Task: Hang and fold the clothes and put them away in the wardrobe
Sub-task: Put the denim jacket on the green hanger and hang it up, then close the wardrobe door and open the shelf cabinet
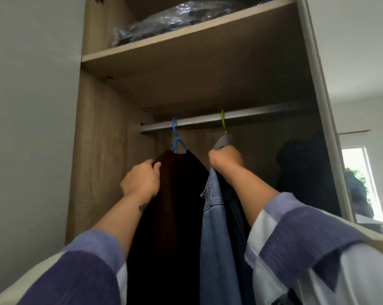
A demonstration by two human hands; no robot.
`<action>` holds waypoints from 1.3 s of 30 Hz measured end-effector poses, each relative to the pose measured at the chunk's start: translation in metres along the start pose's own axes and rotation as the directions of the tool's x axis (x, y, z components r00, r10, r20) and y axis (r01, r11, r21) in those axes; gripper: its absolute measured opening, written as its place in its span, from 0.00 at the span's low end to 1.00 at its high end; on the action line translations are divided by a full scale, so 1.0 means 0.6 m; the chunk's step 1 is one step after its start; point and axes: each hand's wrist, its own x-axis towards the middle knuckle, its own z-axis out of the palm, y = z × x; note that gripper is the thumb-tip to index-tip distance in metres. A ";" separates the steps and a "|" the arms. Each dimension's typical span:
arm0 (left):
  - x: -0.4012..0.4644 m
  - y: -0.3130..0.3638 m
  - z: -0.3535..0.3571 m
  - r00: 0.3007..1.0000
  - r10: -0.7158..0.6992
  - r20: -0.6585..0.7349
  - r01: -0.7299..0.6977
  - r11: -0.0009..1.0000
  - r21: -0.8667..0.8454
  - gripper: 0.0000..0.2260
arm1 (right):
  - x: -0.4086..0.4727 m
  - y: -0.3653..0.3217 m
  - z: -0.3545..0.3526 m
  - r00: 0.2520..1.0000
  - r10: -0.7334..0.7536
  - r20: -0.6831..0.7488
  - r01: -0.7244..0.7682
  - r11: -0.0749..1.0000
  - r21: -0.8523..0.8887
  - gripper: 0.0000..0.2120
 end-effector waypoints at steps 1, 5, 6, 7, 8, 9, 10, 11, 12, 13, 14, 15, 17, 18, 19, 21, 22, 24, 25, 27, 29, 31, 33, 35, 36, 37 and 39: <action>-0.004 0.010 -0.006 0.998 0.021 -0.055 -0.021 1.000 0.001 0.17 | 0.002 -0.001 0.000 1.000 -0.005 -0.005 0.005 1.000 0.004 0.21; -0.009 0.037 -0.026 0.984 0.071 -0.166 -0.076 0.997 -0.021 0.15 | 0.007 -0.003 0.001 1.000 -0.014 -0.026 0.014 1.000 0.000 0.19; -0.010 0.041 -0.030 0.982 0.080 -0.173 -0.083 0.996 -0.013 0.15 | 0.007 -0.004 0.000 1.000 -0.012 -0.018 0.012 1.000 -0.004 0.17; -0.012 0.044 -0.035 0.982 0.078 -0.171 -0.079 0.997 0.002 0.15 | 0.007 -0.004 0.000 1.000 -0.010 -0.012 0.010 1.000 -0.004 0.15; -0.013 0.047 -0.038 0.984 0.075 -0.162 -0.073 0.997 0.017 0.15 | 0.007 -0.004 -0.002 1.000 -0.005 -0.011 0.005 1.000 0.001 0.14; -0.016 0.048 -0.041 0.986 0.075 -0.151 -0.071 0.997 0.031 0.15 | 0.005 -0.005 -0.004 1.000 -0.002 -0.014 0.002 1.000 0.006 0.15; -0.019 0.049 -0.044 0.987 0.082 -0.141 -0.076 0.996 0.045 0.15 | 0.003 -0.006 -0.007 1.000 0.002 -0.018 -0.002 1.000 0.009 0.16; -0.023 0.051 -0.046 0.987 0.094 -0.130 -0.087 0.994 0.059 0.15 | 0.000 -0.007 -0.009 1.000 0.011 -0.020 -0.011 1.000 0.007 0.17; -0.027 0.053 -0.048 0.986 0.112 -0.125 -0.103 0.992 0.072 0.15 | -0.003 -0.008 -0.012 1.000 0.018 -0.021 -0.018 1.000 0.003 0.18; -0.031 0.054 -0.051 0.984 0.129 -0.119 -0.120 0.989 0.083 0.15 | -0.005 -0.009 -0.015 1.000 0.022 -0.021 -0.022 1.000 -0.004 0.19; -0.037 0.056 -0.053 0.983 0.145 -0.111 -0.135 0.987 0.090 0.15 | -0.010 -0.009 -0.018 1.000 0.022 -0.022 -0.023 1.000 -0.011 0.19; -0.042 0.056 -0.056 0.982 0.158 -0.101 -0.149 0.984 0.096 0.14 | -0.017 -0.010 -0.021 0.999 0.023 -0.023 -0.023 1.000 -0.017 0.20; -0.059 0.051 -0.063 0.984 0.166 -0.068 -0.158 0.982 0.103 0.14 | -0.030 -0.010 -0.024 1.000 0.016 -0.024 -0.016 0.999 -0.029 0.21; -0.071 0.047 -0.066 0.985 0.162 -0.052 -0.155 0.982 0.109 0.16 | -0.039 -0.008 -0.025 1.000 0.009 -0.020 -0.010 0.999 -0.032 0.24; -0.084 0.043 -0.069 0.987 0.156 -0.041 -0.150 0.982 0.116 0.17 | -0.049 -0.005 -0.025 1.000 0.004 -0.012 -0.004 0.999 -0.033 0.26; -0.115 0.033 -0.074 0.989 0.146 -0.023 -0.142 0.983 0.119 0.21 | -0.074 0.005 -0.022 1.000 -0.017 -0.007 0.016 0.998 -0.059 0.30; -0.131 0.028 -0.078 0.990 0.142 -0.013 -0.140 0.984 0.115 0.22 | -0.088 0.012 -0.019 0.999 -0.032 -0.013 0.031 0.996 -0.086 0.31; -0.162 0.017 -0.091 0.992 0.125 0.008 -0.125 0.986 0.113 0.25 | -0.120 0.025 -0.015 0.998 -0.050 -0.033 0.045 0.988 -0.151 0.35; -0.177 0.010 -0.101 0.993 0.119 0.022 -0.121 0.984 0.128 0.27 | -0.139 0.031 -0.014 0.998 -0.050 -0.039 0.043 0.982 -0.182 0.38; -0.208 -0.006 -0.125 0.993 0.110 0.053 -0.118 0.973 0.197 0.28 | -0.179 0.043 -0.013 0.998 -0.061 -0.034 0.052 0.972 -0.231 0.44; -0.242 -0.020 -0.153 0.994 0.086 0.064 -0.101 0.952 0.288 0.28 | -0.221 0.055 -0.011 0.995 -0.098 -0.019 0.089 0.958 -0.273 0.49; -0.283 -0.030 -0.181 0.998 0.048 0.052 -0.063 0.929 0.364 0.28 | -0.262 0.073 -0.006 0.988 -0.152 -0.002 0.144 0.942 -0.302 0.50; -0.330 -0.036 -0.205 0.999 0.005 0.041 -0.022 0.897 0.442 0.27 | -0.301 0.094 0.002 0.979 -0.200 0.044 0.204 0.933 -0.296 0.50; -0.383 -0.040 -0.227 0.999 -0.038 0.026 0.019 0.851 0.524 0.27 | -0.342 0.115 0.008 0.962 -0.245 0.119 0.268 0.925 -0.270 0.50; -0.411 -0.041 -0.238 0.998 -0.058 0.007 0.045 0.827 0.560 0.27 | -0.362 0.126 0.010 0.950 -0.263 0.166 0.299 0.921 -0.251 0.49; -0.440 -0.043 -0.250 0.997 -0.077 -0.021 0.074 0.805 0.589 0.26 | -0.382 0.134 0.010 0.936 -0.280 0.216 0.326 0.918 -0.226 0.49; -0.500 -0.042 -0.280 0.990 -0.118 -0.074 0.138 0.755 0.641 0.26 | -0.426 0.148 0.008 0.896 -0.313 0.314 0.379 0.908 -0.180 0.49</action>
